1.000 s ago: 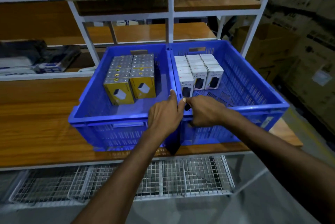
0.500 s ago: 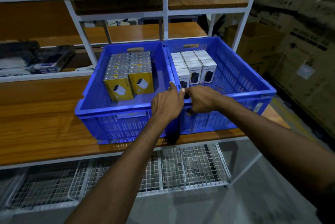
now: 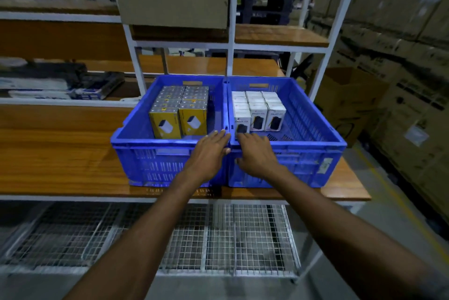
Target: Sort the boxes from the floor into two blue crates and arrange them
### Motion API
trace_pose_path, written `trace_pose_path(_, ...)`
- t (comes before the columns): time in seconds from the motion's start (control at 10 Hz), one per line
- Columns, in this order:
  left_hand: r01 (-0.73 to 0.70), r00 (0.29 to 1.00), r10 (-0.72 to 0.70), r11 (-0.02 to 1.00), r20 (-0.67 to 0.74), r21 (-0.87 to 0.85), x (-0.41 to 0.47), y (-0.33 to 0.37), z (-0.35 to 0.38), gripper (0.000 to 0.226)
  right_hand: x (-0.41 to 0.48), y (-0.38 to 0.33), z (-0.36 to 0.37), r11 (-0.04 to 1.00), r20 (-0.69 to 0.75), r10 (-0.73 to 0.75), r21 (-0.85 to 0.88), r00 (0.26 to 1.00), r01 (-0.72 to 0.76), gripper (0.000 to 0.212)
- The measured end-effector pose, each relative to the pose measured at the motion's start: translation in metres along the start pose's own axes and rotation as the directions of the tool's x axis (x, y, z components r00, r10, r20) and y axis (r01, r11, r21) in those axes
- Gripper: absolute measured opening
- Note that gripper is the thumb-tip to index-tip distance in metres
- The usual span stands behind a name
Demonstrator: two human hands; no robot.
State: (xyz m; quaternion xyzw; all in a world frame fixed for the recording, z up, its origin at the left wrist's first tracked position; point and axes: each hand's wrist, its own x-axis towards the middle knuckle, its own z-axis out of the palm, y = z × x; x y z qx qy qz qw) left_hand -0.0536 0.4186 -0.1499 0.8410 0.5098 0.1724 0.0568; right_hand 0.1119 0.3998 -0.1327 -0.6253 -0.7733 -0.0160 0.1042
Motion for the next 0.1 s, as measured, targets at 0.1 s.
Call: trace_pose_path(0.1, 0.000, 0.993, -0.018, 0.988, -0.117, -0.152, -0.0186, 0.0047, -0.0042, 0.054, -0.0148, -0.0014, -0.0099, 0.975, -0.147, 0.052, 0.223, 0.988, -0.018, 0.068)
